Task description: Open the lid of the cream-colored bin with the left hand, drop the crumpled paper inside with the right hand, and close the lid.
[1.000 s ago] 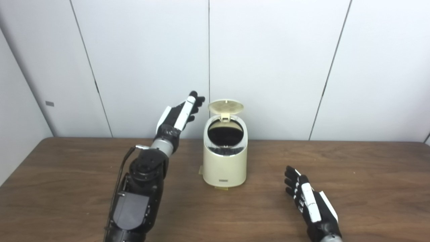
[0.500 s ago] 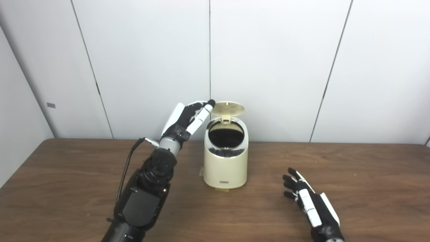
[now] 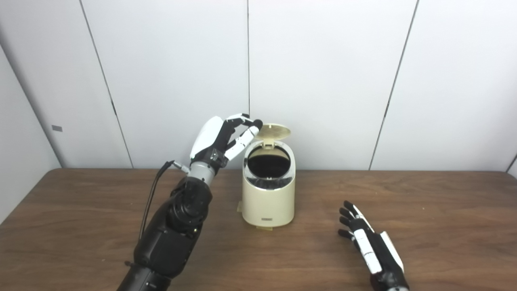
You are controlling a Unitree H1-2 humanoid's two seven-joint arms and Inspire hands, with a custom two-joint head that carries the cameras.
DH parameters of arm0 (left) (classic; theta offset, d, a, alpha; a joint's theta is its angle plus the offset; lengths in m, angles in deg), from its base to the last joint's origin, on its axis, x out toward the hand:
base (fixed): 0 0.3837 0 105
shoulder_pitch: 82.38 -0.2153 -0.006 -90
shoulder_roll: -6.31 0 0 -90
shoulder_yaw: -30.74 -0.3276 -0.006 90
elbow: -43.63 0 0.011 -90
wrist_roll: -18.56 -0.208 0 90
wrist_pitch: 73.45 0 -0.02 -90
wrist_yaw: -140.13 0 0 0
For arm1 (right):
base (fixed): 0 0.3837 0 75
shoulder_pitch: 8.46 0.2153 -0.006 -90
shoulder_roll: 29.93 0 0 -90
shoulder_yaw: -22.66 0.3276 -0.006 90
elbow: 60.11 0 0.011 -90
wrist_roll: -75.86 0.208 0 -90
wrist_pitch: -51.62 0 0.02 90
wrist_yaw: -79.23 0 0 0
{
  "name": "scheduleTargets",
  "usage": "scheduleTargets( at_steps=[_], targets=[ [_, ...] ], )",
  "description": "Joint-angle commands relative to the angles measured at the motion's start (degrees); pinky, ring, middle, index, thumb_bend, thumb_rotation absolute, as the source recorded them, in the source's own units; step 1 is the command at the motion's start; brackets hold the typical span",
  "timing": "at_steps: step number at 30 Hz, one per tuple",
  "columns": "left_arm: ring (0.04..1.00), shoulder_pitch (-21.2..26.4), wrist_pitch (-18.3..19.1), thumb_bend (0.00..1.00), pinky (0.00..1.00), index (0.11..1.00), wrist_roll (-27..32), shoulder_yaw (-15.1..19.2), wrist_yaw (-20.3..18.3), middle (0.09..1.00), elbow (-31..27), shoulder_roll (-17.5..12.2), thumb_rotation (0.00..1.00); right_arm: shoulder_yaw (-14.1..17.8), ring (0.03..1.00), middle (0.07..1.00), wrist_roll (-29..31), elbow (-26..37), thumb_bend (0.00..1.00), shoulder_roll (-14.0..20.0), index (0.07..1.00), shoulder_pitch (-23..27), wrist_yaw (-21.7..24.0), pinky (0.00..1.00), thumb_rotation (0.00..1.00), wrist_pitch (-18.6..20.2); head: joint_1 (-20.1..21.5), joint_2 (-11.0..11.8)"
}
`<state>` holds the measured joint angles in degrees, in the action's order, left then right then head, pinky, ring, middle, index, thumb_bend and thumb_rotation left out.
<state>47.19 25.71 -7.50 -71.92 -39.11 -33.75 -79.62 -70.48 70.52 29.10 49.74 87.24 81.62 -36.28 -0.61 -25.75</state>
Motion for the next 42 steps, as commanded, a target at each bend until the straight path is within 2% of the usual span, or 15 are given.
scheduleTargets(
  at_steps=[1,8,11,16,19,24,32,36,42],
  targets=[
    [0.9,2.69,-3.02,0.57,0.81,0.686,-1.47,0.1,1.14,0.883,-2.18,-0.89,1.0,-0.59,0.907,0.928,-0.52,-1.08,0.53,0.04,0.961,0.74,0.48,0.81,1.0,1.73,-0.01,-0.05],
    [0.891,2.01,-5.71,0.62,0.78,0.684,-5.28,-1.55,0.84,0.878,-2.85,-2.16,1.0,0.26,0.872,0.916,0.95,0.21,0.52,-0.5,0.959,0.54,0.34,0.73,1.0,3.13,-0.12,-0.69],
    [0.898,1.63,-6.35,0.58,0.77,0.692,-7.59,-2.84,0.19,0.894,-3.3,-3.03,1.0,0.82,0.89,0.912,1.97,1.44,0.52,-0.51,0.957,0.76,0.37,0.73,1.0,4.4,0.06,-0.98],
    [0.903,1.1,-7.1,0.55,0.78,0.697,-11.11,-5.11,-1.06,0.875,-4.24,-4.49,1.0,0.99,0.922,0.921,1.51,3.82,0.51,0.0,0.967,0.63,-0.18,0.8,1.0,6.96,0.07,-1.51],
    [0.909,0.59,-7.36,0.56,0.79,0.689,-12.24,-5.97,-2.41,0.878,-4.65,-5.18,1.0,1.06,0.923,0.92,1.8,4.42,0.5,0.07,0.965,0.48,-0.04,0.79,1.0,7.23,0.23,-1.77],
    [0.894,-0.31,-5.67,0.57,0.79,0.688,-16.19,-7.79,-5.63,0.879,-6.08,-6.6,1.0,0.8,0.922,0.921,1.78,5.54,0.51,0.02,0.965,0.2,0.08,0.78,1.0,7.46,0.48,-2.23],
    [0.902,-1.47,-5.91,0.53,0.83,0.674,-20.95,-9.21,-7.85,0.863,-6.59,-7.53,1.0,0.75,0.907,0.911,0.92,7.64,0.51,0.33,0.961,-0.15,-0.07,0.78,1.0,8.96,0.92,-3.36],
    [0.898,-2.15,-6.61,0.55,0.83,0.689,-22.02,-9.55,-8.19,0.858,-6.78,-7.76,1.0,1.42,0.913,0.911,2.84,9.8,0.53,-0.24,0.96,-0.43,0.46,0.79,1.0,11.83,1.14,-4.46],
    [0.902,-3.6,-7.62,0.6,0.81,0.704,-23.09,-10.14,-8.38,0.864,-7.13,-7.57,1.0,0.86,0.903,0.906,1.41,12.73,0.54,0.27,0.958,-0.56,0.32,0.77,1.0,13.98,1.42,-5.43]
  ],
)
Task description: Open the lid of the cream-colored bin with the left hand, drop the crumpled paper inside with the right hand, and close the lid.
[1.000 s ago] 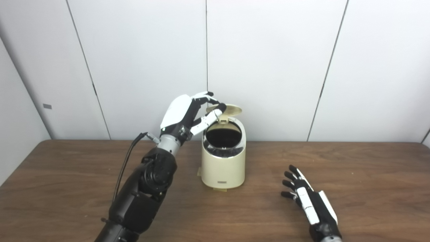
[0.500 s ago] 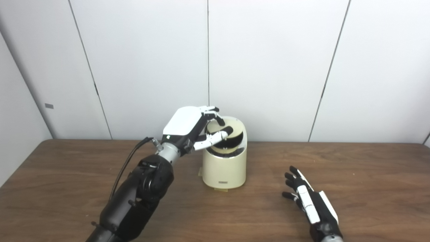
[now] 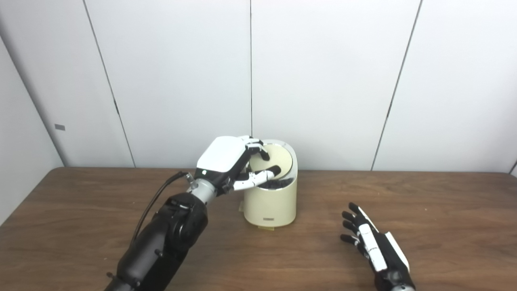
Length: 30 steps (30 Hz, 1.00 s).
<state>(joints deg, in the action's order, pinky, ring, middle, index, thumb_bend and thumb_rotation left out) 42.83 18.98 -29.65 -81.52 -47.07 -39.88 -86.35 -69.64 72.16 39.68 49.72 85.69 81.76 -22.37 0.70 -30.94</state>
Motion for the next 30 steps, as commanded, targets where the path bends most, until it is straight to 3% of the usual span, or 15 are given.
scheduleTargets(
  at_steps=[1,19,23,30],
  targets=[
    [0.903,0.53,-0.98,0.6,0.81,0.705,-1.05,-0.59,-0.4,0.866,-1.17,-0.78,1.0,0.0,0.902,0.906,-0.46,2.47,0.53,0.33,0.955,1.0,0.11,0.77,1.0,0.58,0.1,-0.25],
    [0.906,-3.97,-0.87,0.54,0.8,0.7,-1.78,-1.21,-2.52,0.877,-4.82,0.25,0.97,0.42,0.909,0.92,-0.6,4.77,0.52,1.01,0.96,-0.28,0.64,0.78,1.0,5.0,1.19,-3.13],
    [0.915,-3.66,-1.77,0.54,0.8,0.711,-6.15,-3.9,-2.74,0.889,-3.29,-0.95,0.99,0.48,0.911,0.922,-0.31,5.78,0.5,0.88,0.964,-0.61,0.79,0.78,1.0,5.61,1.27,-3.63],
    [0.969,-3.03,-2.04,0.59,0.91,0.762,-11.67,-8.18,-5.19,0.942,-1.28,-2.38,1.0,0.18,0.909,0.917,-0.94,7.27,0.52,1.55,0.962,-1.25,1.11,0.77,1.0,6.29,1.22,-4.46]
  ],
)
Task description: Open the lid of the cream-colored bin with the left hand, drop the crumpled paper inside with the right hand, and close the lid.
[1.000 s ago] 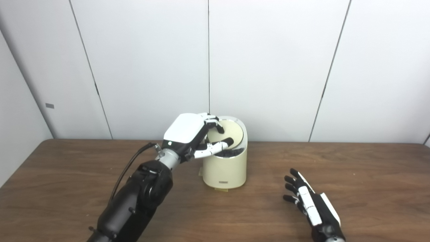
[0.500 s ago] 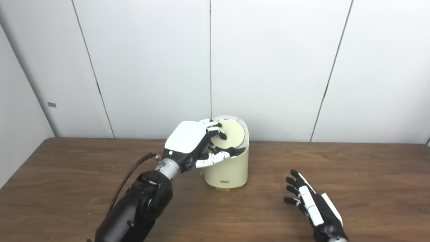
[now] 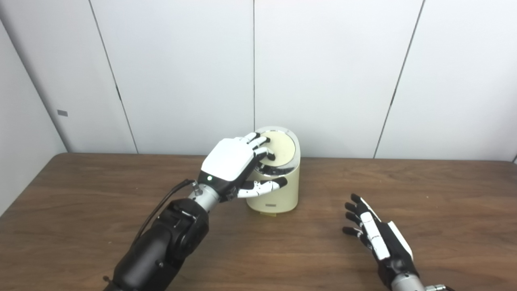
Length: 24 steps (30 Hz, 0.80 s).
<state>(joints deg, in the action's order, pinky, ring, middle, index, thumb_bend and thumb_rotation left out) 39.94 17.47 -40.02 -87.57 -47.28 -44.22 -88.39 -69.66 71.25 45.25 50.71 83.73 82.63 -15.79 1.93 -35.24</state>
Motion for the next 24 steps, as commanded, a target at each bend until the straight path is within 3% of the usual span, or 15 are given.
scheduleTargets(
  at_steps=[1,9,12,14,18,24],
  targets=[
    [0.972,-0.16,-0.52,0.59,0.92,0.764,-1.1,-2.27,-5.16,0.945,3.21,-0.37,1.0,0.31,0.908,0.917,0.26,1.66,0.52,0.53,0.961,0.69,0.35,0.77,1.0,-0.33,-0.01,-0.15],
    [0.934,-1.63,-0.77,0.57,0.85,0.754,4.35,1.07,-1.69,0.909,2.35,0.92,0.98,0.97,0.919,0.923,1.05,1.05,0.53,0.07,0.962,1.11,0.4,0.79,1.0,0.04,-0.54,-0.13],
    [0.862,-3.34,-1.9,0.53,0.78,0.745,10.9,5.5,2.2,0.85,1.8,2.9,0.87,1.46,0.916,0.92,1.48,0.62,0.51,-0.43,0.957,1.19,0.0,0.78,1.0,0.19,-0.44,0.11],
    [0.839,-4.59,-1.51,0.5,0.76,0.767,15.07,8.7,3.7,0.838,0.21,4.65,0.86,1.8,0.914,0.921,1.82,0.34,0.5,-0.74,0.955,1.21,-0.07,0.78,1.0,-0.09,-0.45,0.2],
    [0.85,-6.5,-1.23,0.45,0.8,0.807,22.89,14.22,4.72,0.827,-2.79,7.46,0.81,2.46,0.91,0.918,2.33,0.08,0.5,-1.26,0.946,1.13,-0.38,0.79,1.0,-1.12,-0.61,0.35],
    [0.843,-9.95,0.59,0.46,0.78,0.832,29.59,19.19,3.88,0.84,-8.75,8.85,0.79,5.14,0.876,0.875,5.14,-2.0,0.53,-3.75,0.896,1.46,-2.15,0.77,0.99,-8.47,-0.75,0.64]
  ],
)
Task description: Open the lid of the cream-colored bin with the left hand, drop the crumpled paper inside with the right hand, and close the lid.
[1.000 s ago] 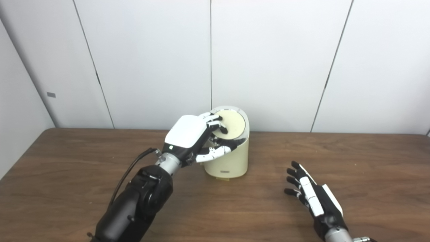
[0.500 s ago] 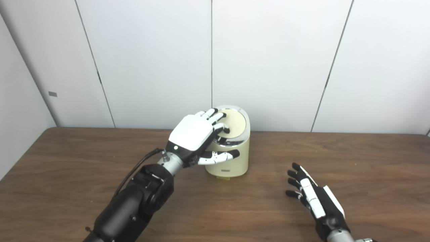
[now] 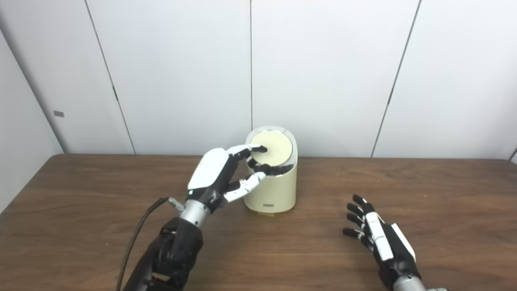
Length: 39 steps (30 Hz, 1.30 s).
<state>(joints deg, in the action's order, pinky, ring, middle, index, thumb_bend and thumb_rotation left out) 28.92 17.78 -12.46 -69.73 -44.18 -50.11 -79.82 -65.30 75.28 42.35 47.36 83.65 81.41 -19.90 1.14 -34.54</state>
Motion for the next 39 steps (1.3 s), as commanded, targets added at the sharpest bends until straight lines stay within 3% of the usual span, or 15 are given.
scheduleTargets(
  at_steps=[1,5,11,16,22,25,29,32,39],
  targets=[
    [0.85,0.36,1.04,0.46,0.79,0.844,3.49,2.19,0.37,0.846,-4.06,0.7,0.79,1.45,0.865,0.865,2.3,0.76,0.55,-1.05,0.882,1.67,-0.99,0.77,0.94,-5.25,0.04,-0.06],
    [0.83,-3.22,3.72,0.42,0.8,0.848,9.62,5.91,0.2,0.827,-8.69,2.87,0.76,3.22,0.852,0.863,6.04,1.28,0.57,-2.87,0.874,2.36,-1.19,0.74,0.9,-7.29,-0.01,0.22],
    [0.826,-9.92,8.04,0.41,0.78,0.857,13.01,8.9,0.38,0.825,-15.25,4.28,0.85,3.59,0.855,0.869,7.65,2.15,0.58,-2.73,0.867,3.09,-1.34,0.74,0.9,-7.66,-0.32,0.46],
    [0.836,-15.02,8.22,0.44,0.81,0.868,17.29,11.03,1.06,0.836,-17.39,5.72,0.88,4.04,0.856,0.872,8.7,2.0,0.58,-2.62,0.875,3.34,-1.4,0.75,0.9,-7.65,-0.72,0.72],
    [0.836,-19.88,8.49,0.46,0.83,0.88,22.31,13.19,1.9,0.836,-17.94,8.21,0.87,3.34,0.907,0.909,8.25,1.25,0.55,-1.82,0.892,3.2,-0.98,0.82,0.92,-8.22,-0.91,0.62],
    [0.848,-21.72,6.37,0.42,0.84,0.893,22.87,13.08,2.18,0.864,-16.02,8.24,0.92,2.86,0.944,0.932,7.86,1.34,0.57,-1.81,0.906,2.78,-1.29,0.88,0.92,-7.43,-0.83,0.52],
    [0.904,-24.08,7.28,0.41,0.91,0.932,28.55,14.36,1.62,0.922,-15.07,9.63,0.93,1.89,0.992,0.969,7.85,1.92,0.57,-1.26,0.929,1.58,-0.48,0.98,0.93,-7.68,-0.65,0.28],
    [0.953,-25.73,8.37,0.4,0.96,0.977,32.41,15.74,1.8,0.967,-15.15,10.31,0.99,1.04,1.0,0.996,7.66,3.02,0.58,-0.49,0.954,0.51,0.06,1.0,0.95,-6.9,-0.35,-0.06],
    [0.988,-28.12,7.28,0.46,1.0,0.989,37.47,17.79,1.5,0.988,-14.13,9.66,1.0,0.86,1.0,1.0,8.88,4.45,0.58,0.59,0.992,-1.31,1.34,1.0,0.98,-6.96,-1.23,-0.64]
  ],
)
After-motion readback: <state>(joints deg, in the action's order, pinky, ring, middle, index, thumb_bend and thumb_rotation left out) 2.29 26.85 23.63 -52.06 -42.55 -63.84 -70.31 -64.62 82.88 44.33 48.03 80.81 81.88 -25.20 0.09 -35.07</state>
